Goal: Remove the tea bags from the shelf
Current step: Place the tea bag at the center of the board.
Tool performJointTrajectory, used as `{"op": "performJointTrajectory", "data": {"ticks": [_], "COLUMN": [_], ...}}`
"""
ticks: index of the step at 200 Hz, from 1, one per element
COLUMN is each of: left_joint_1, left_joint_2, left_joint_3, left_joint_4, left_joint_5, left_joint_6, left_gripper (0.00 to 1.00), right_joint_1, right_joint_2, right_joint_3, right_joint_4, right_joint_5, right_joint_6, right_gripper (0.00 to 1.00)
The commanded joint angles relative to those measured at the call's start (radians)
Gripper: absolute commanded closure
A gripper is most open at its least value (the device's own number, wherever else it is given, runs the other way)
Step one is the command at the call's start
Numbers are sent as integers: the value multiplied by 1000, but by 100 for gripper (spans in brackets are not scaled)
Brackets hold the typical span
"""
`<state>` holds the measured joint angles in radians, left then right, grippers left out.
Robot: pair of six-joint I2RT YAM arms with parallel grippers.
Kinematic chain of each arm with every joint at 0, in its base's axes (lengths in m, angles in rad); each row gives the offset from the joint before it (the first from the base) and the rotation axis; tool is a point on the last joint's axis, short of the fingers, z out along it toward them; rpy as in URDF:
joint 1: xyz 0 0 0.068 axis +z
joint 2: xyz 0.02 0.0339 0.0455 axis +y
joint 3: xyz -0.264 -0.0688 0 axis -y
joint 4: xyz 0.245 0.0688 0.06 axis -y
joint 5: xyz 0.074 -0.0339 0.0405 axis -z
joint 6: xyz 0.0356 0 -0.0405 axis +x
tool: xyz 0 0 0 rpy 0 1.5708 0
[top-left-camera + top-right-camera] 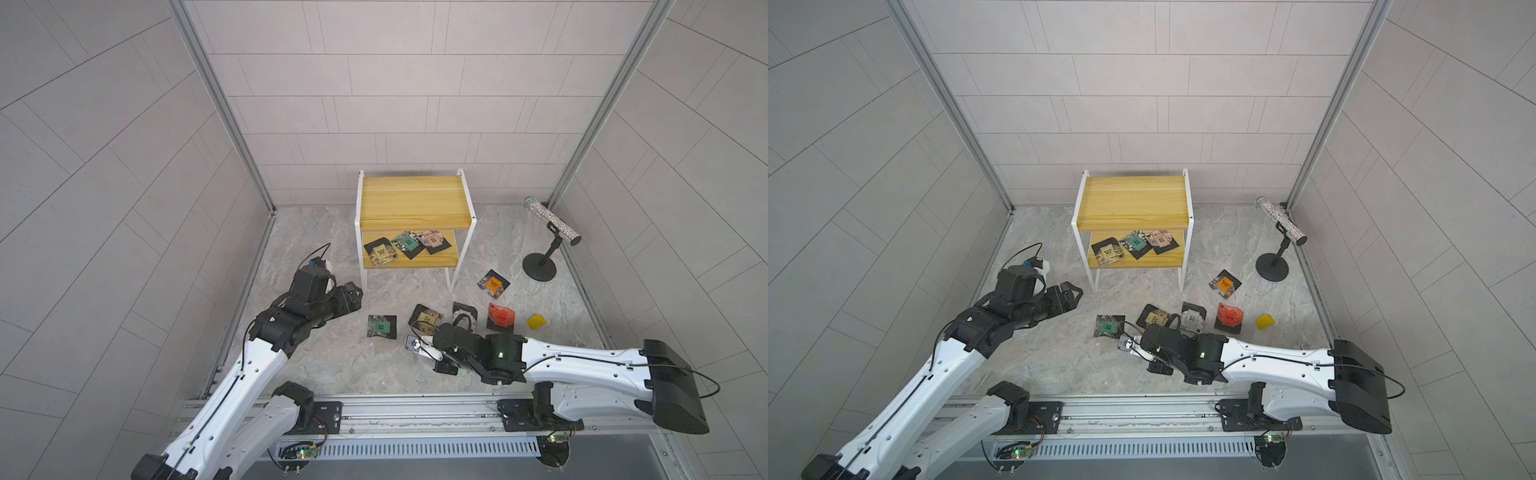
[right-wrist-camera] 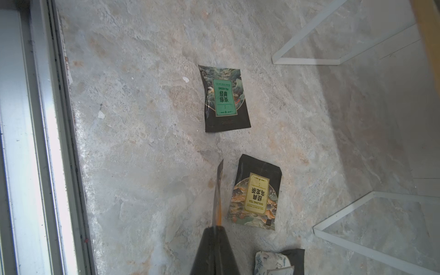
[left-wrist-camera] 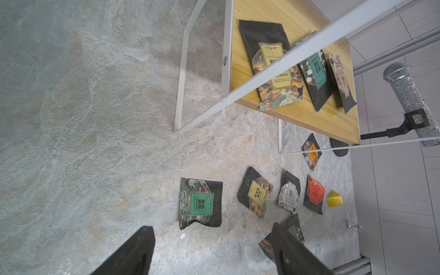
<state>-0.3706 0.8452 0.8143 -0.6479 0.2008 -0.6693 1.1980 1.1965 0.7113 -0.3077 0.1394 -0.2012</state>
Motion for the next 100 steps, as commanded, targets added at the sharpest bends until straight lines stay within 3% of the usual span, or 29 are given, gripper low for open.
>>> {"op": "performJointTrajectory", "data": {"ticks": [1,100], "left_joint_1": [7,7], "left_joint_2": [-14,-17], "left_joint_3": [-10,-18], "left_joint_4": [-3,-12], "left_joint_5": [-2,-11], "left_joint_6": [7,7], "left_gripper": [15,15], "right_joint_1": [18,53], "right_joint_2": [36,194], "right_joint_3": [-7,69], "right_joint_4": [4,-32], "right_joint_5": [4,-88], "right_joint_6": [55,162], "right_gripper": [100,100]}}
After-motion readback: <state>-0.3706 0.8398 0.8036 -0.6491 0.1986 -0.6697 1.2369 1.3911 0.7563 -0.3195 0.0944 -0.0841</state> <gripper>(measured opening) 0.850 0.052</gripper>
